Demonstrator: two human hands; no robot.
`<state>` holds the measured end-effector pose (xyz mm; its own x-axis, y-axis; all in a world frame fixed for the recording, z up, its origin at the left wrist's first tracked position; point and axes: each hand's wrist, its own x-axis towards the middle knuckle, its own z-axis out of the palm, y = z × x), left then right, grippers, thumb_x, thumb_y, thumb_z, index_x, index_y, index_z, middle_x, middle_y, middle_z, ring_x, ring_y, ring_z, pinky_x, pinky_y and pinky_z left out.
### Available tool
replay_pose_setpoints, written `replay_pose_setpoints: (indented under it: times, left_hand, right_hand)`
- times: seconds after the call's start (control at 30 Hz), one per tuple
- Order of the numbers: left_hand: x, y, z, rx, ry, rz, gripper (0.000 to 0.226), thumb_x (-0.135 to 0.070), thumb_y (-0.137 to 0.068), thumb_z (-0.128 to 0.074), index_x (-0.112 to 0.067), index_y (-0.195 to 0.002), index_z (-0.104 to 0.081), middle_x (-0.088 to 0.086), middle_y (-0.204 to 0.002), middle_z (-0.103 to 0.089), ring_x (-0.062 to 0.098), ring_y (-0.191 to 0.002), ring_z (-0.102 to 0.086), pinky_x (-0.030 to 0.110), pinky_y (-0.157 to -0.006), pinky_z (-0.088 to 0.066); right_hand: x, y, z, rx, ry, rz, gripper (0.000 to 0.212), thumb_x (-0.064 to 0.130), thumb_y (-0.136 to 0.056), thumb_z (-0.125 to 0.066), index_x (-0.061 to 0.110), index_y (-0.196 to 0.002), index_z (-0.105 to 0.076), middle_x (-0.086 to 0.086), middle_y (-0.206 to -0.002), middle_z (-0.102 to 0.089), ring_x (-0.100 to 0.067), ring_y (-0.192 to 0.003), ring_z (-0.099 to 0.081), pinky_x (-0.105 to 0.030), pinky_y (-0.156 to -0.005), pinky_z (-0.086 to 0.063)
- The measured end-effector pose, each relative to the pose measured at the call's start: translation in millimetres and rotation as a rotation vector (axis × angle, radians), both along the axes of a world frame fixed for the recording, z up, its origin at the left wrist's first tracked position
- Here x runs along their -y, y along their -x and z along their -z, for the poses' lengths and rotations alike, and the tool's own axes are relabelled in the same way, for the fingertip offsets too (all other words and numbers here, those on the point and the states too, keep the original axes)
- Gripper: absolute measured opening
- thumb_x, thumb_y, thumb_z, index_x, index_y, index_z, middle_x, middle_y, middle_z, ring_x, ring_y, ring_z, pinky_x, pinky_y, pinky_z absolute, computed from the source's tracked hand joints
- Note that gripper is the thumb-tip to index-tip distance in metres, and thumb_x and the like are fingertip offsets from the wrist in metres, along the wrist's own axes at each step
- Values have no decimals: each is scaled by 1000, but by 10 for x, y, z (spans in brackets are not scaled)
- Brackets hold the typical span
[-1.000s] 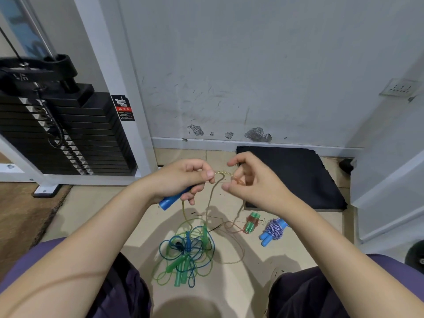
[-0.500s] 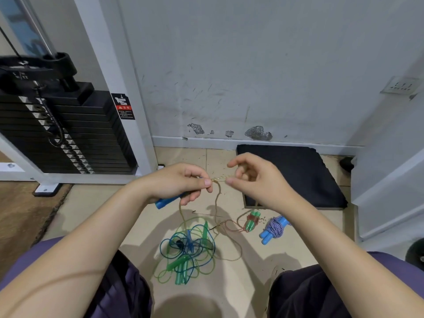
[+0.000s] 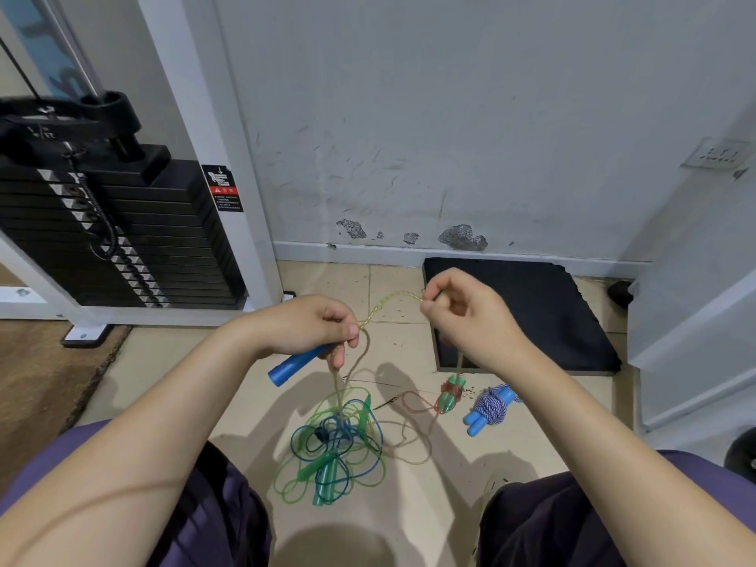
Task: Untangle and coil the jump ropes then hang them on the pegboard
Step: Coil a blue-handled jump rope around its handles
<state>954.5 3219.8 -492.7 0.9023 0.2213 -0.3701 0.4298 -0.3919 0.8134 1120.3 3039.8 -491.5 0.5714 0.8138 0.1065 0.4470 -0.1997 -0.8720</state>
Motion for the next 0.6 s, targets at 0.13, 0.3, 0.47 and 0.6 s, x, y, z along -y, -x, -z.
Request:
replay_pose_setpoints:
  times: [0.13,0.3,0.47,0.6]
  left_hand:
    - [160,-53,-67,141,223,-18,18,-16,-100,-52,-2,-96,-62,2,-53,-47,22,-49,-47,33,-63,-46]
    - [213,-80,-53,134,244,-35,16,-25,-99,-55,-13,-95,-65,2,-55,-40,16,-40,-30,24,-45,-32]
    - [199,-70,-43,134,198,-56,19,-21,-97,-59,-5,-99,-69,4,-60,-51,13,-40,-37,24,-44,-31]
    - [219,-81,-39,159,233,-79,21,-20,-97,-59,-1,-97,-68,4,-60,-54,11,-40,-40,22,-42,-32]
  right_hand:
    - [-30,141,-4,-105,29,-131,46,24,-74,-84,32,-107,-51,1,-79,-60,-15,-62,-48,-31,-59,-44]
    - [-22,197,-54,7,73,-183,61,27,-72,-86,44,-119,-51,-1,-90,-54,-13,-49,-49,-27,-52,-48]
    - [-16,159,-6,139,71,-150,31,28,-69,-88,16,-76,-60,4,-86,-48,-1,-61,-49,-13,-62,-39]
    - [-15,195,18,164,104,-183,28,25,-70,-87,13,-69,-63,9,-87,-50,8,-74,-49,-10,-67,-36]
